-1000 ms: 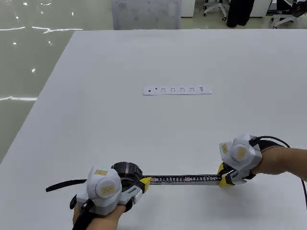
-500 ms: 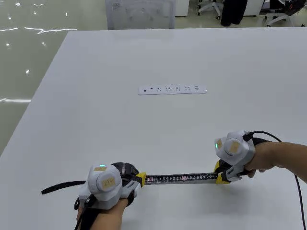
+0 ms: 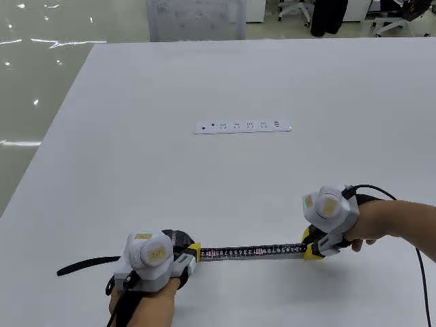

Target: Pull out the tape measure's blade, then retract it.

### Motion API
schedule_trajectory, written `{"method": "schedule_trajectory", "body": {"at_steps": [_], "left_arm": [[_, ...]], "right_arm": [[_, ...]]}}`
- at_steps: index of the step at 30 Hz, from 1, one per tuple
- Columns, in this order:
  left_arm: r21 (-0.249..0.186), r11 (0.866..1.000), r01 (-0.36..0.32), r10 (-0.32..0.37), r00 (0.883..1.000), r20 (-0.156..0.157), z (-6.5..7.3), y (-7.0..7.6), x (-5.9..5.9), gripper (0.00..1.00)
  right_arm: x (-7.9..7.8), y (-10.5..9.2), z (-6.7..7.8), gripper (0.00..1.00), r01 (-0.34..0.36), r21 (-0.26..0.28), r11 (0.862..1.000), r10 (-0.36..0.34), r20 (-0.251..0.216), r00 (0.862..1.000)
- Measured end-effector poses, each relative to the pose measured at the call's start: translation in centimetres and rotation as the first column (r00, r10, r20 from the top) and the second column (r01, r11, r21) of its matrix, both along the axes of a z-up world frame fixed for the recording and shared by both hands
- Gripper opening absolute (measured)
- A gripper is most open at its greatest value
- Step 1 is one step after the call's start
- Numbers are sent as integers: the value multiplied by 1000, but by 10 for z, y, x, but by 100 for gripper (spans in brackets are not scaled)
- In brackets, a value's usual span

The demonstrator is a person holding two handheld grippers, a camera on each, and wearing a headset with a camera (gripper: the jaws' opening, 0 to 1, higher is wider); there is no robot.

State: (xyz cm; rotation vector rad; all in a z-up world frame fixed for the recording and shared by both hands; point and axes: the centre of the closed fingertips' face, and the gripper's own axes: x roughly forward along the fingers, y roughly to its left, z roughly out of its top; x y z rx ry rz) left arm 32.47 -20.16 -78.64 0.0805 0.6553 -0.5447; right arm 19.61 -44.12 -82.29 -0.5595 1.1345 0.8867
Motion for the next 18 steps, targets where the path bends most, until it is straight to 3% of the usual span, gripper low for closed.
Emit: {"method": "schedule_trajectory", "body": {"at_steps": [8,10,15,18], "left_arm": [[-4,1000,-3,3,1000,-10,-1,2,0,59],[-7,1000,2,-2,1000,-10,-1,2,0,58],[-15,1000,14,-14,1000,-5,0,2,-1,58],[-26,999,20,-20,1000,-8,0,2,-1,58]], "right_arm": [[0,0,1,13,32,42,999,-33,21,999],[0,1,1,13,4,40,999,-5,30,1000],[2,3,2,13,42,63,997,-42,-2,999],[4,6,1,14,48,78,996,-49,5,999]]}}
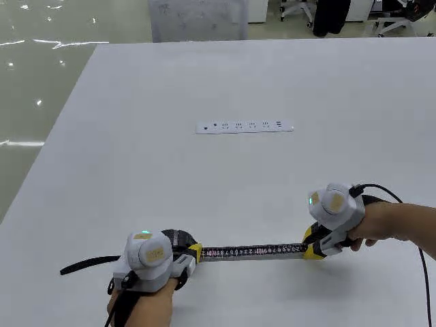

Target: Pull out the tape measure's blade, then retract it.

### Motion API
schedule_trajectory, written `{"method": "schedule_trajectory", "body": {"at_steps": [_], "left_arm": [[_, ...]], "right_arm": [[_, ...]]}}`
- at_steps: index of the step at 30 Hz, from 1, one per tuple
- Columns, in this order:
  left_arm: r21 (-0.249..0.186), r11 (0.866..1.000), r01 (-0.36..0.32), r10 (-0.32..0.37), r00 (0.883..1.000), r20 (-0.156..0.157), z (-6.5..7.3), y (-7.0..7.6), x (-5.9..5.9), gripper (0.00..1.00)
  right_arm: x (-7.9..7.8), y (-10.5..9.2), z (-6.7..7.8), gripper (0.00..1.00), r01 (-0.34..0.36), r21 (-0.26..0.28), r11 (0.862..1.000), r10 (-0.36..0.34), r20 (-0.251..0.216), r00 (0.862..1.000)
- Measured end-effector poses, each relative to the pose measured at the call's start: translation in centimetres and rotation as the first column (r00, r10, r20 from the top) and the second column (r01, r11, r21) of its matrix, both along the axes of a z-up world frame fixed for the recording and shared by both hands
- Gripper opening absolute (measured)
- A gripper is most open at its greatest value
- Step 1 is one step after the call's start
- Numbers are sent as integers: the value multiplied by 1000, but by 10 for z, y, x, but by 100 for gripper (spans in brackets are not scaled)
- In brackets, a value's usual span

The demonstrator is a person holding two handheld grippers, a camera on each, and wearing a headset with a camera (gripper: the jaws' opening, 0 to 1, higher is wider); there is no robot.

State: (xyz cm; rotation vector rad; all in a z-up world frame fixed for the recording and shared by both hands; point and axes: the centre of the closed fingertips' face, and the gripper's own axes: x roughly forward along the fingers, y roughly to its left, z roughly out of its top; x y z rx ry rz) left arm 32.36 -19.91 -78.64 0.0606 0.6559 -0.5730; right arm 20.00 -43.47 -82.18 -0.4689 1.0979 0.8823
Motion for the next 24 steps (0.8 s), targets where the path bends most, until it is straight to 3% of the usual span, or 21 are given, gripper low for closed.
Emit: {"method": "schedule_trajectory", "body": {"at_steps": [24], "left_arm": [[2,1000,10,-10,1000,-10,0,-1,1,58]], "right_arm": [[8,11,1,14,8,4,1000,-8,7,1000]]}}
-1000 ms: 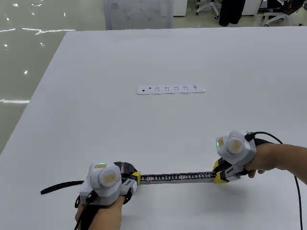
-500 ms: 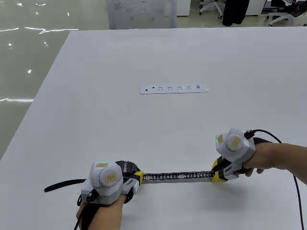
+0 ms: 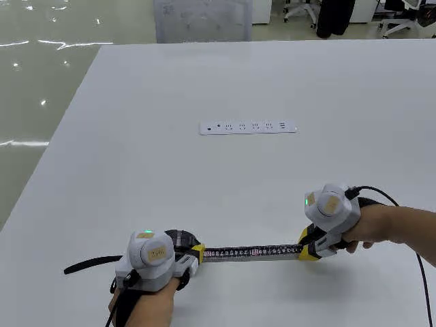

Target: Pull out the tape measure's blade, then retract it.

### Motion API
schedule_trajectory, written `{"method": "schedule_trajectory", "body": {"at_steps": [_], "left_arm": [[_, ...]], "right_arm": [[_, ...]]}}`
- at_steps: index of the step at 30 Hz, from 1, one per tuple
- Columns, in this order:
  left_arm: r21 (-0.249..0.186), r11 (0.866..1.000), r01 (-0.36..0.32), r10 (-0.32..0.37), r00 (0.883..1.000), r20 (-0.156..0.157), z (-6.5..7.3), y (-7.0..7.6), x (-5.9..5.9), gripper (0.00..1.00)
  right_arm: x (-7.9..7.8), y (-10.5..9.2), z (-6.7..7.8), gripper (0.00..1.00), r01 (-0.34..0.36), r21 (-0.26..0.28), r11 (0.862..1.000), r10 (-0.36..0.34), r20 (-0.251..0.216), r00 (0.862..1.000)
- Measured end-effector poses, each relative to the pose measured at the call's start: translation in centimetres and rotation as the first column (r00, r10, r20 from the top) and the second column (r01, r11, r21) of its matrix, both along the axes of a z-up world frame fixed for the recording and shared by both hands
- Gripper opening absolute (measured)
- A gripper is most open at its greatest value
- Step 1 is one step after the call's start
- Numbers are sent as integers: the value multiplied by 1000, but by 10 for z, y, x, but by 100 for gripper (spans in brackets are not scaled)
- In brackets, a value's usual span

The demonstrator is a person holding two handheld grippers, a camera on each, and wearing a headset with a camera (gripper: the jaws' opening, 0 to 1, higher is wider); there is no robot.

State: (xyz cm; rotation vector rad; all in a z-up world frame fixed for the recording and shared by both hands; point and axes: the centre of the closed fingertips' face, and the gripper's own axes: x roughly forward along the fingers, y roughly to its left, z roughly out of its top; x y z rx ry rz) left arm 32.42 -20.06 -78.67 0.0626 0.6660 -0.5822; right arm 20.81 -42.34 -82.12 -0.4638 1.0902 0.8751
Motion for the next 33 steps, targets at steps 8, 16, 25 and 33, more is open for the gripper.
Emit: {"method": "schedule_trajectory", "body": {"at_steps": [8,16,25,33], "left_arm": [[-2,1000,3,-3,1000,-4,0,-1,-1,58],[-5,1000,2,-2,1000,-9,1,-1,-1,58],[-2,1000,2,-2,1000,-11,1,0,-1,58],[-4,1000,1,-1,1000,-11,1,0,-1,58]], "right_arm": [[2,3,0,14,-4,3,1000,4,5,1000],[4,10,0,14,-11,3,1000,11,8,1000],[7,16,1,14,-23,-4,1000,23,5,1000],[11,25,2,14,-13,6,1000,13,10,1000]]}}
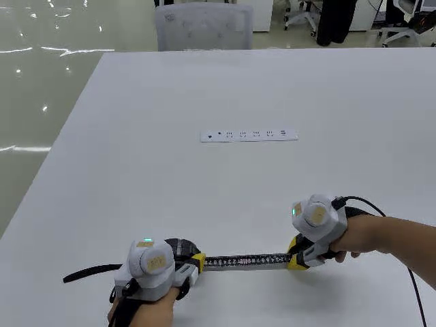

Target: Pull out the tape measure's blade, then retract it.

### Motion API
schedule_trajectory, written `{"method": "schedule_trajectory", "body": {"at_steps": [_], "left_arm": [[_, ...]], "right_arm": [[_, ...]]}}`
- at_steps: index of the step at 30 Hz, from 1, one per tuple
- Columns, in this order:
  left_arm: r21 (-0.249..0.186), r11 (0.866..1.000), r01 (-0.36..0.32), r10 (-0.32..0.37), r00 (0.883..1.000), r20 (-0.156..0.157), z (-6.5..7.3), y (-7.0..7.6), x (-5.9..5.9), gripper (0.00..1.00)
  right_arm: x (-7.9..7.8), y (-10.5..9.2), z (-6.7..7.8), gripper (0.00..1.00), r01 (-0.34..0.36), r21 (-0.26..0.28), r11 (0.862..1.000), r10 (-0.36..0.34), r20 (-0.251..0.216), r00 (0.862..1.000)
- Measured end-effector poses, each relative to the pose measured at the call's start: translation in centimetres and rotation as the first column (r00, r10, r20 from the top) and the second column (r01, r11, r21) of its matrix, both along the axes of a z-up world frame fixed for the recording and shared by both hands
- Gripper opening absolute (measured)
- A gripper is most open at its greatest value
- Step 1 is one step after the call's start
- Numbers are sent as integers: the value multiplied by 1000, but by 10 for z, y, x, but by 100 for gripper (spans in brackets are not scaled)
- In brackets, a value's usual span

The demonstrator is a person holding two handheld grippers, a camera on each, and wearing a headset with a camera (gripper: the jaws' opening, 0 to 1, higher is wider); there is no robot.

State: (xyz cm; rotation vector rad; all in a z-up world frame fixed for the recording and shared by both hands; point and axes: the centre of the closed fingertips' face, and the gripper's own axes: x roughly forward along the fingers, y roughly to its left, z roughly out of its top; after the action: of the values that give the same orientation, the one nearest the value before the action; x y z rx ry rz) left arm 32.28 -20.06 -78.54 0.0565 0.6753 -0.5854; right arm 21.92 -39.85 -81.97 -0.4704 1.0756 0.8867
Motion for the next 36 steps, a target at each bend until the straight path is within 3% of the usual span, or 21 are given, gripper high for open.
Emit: {"method": "schedule_trajectory", "body": {"at_steps": [36], "left_arm": [[-11,1000,4,-4,1000,-20,0,0,-1,58]], "right_arm": [[13,26,-1,14,-9,10,1000,9,26,1000]]}}
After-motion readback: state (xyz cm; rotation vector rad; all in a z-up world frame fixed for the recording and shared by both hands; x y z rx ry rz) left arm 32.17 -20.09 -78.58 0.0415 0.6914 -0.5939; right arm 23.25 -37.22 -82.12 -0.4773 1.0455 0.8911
